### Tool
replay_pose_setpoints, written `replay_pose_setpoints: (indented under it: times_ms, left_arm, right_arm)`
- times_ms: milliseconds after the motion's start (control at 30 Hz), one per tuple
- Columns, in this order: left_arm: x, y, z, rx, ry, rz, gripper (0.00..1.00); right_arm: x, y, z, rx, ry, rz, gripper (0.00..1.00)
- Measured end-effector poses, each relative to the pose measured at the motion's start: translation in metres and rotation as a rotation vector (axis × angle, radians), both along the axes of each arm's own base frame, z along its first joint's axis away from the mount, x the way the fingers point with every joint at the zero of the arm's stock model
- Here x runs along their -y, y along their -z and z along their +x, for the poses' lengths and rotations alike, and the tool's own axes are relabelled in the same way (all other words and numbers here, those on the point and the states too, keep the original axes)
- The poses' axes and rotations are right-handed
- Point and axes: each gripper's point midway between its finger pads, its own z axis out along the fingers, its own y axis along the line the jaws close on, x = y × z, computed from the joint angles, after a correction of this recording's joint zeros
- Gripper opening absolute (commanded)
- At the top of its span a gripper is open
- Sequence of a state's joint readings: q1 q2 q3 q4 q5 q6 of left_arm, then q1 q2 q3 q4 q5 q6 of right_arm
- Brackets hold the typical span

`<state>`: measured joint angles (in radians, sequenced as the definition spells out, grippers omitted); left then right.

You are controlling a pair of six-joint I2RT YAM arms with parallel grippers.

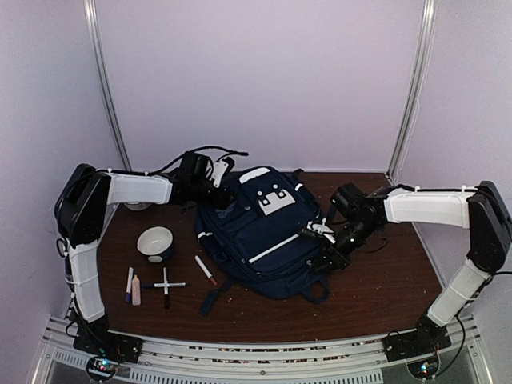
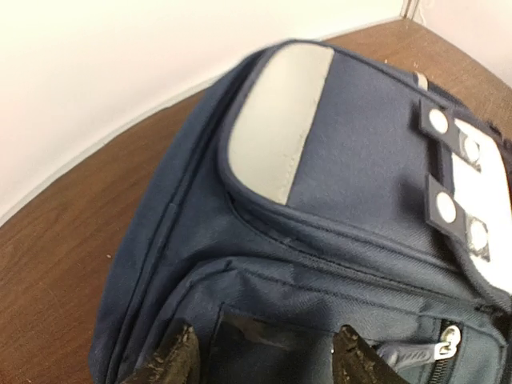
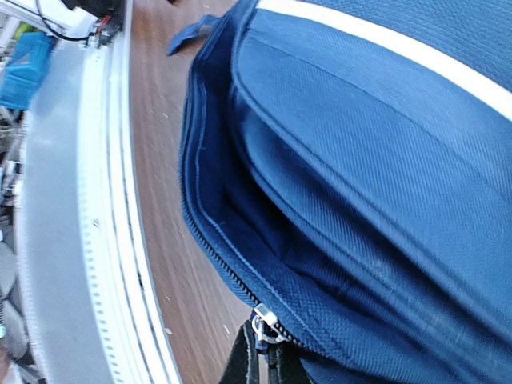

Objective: Pack the student bag
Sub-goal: Zip the student bag into the largest pocket of the bag, then hold the largest pocket of the student bag.

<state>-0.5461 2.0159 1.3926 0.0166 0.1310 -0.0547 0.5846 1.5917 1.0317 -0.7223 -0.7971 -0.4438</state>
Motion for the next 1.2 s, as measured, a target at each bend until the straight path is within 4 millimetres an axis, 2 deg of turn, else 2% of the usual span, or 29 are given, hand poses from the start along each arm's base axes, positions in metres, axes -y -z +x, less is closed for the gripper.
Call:
replay_pose_setpoints:
  times_ms: [67,167,200,300,367,433,467,567,667,767,867,1000,1100,1200]
  left_arm:
    - [-0.002,-0.011,0.0,0.007,0.016,-0.019,0.57]
    - [0.012,-0.039,-0.03,0.025,0.112,-0.055,0.56]
    - [0.019,-0.051,-0.048,0.039,0.164,-0.069,0.56]
    - [0.048,-0.088,-0.12,0.087,0.364,-0.113,0.55]
    - [0.068,-0.101,-0.169,0.1,0.502,-0.136,0.55]
    - [0.085,-0.096,-0.211,0.084,0.621,-0.139,0.55]
    - [0.092,-0.086,-0.231,0.057,0.673,-0.126,0.56]
    - [0.102,-0.048,-0.264,-0.033,0.756,-0.051,0.55]
    - [0.104,-0.008,-0.278,-0.117,0.784,0.024,0.56]
    - [0.102,0.008,-0.281,-0.146,0.782,0.05,0.55]
    - [0.105,0.006,-0.279,-0.128,0.782,0.038,0.52]
    - [0.12,0.0,-0.271,-0.097,0.784,0.008,0.51]
    - [0.132,0.005,-0.265,-0.098,0.779,0.0,0.5]
    - [0.138,0.01,-0.266,-0.105,0.782,0.003,0.43]
  right_arm:
    - [-0.013,0.003,0.001,-0.047,-0.014,0.022,0.0]
    - [-0.02,0.009,0.0,-0.096,-0.015,0.035,0.0]
    - [-0.021,0.01,0.0,-0.107,-0.013,0.04,0.0]
    - [-0.024,0.008,-0.001,-0.123,-0.008,0.059,0.0]
    - [-0.024,0.007,-0.001,-0.13,-0.008,0.067,0.0]
    - [-0.025,0.006,-0.002,-0.132,-0.008,0.07,0.0]
    - [-0.025,0.006,-0.002,-0.135,-0.006,0.07,0.0]
    - [-0.025,0.006,-0.002,-0.139,-0.001,0.069,0.0]
    - [-0.025,0.006,-0.001,-0.144,0.005,0.068,0.0]
    - [-0.025,0.006,-0.001,-0.148,0.009,0.067,0.0]
    - [-0.025,0.006,-0.001,-0.152,0.014,0.066,0.0]
    - [-0.025,0.006,-0.001,-0.157,0.022,0.065,0.0]
    - [-0.027,0.005,0.0,-0.164,0.032,0.069,0.0]
    - [-0.028,0.003,0.001,-0.173,0.041,0.077,0.0]
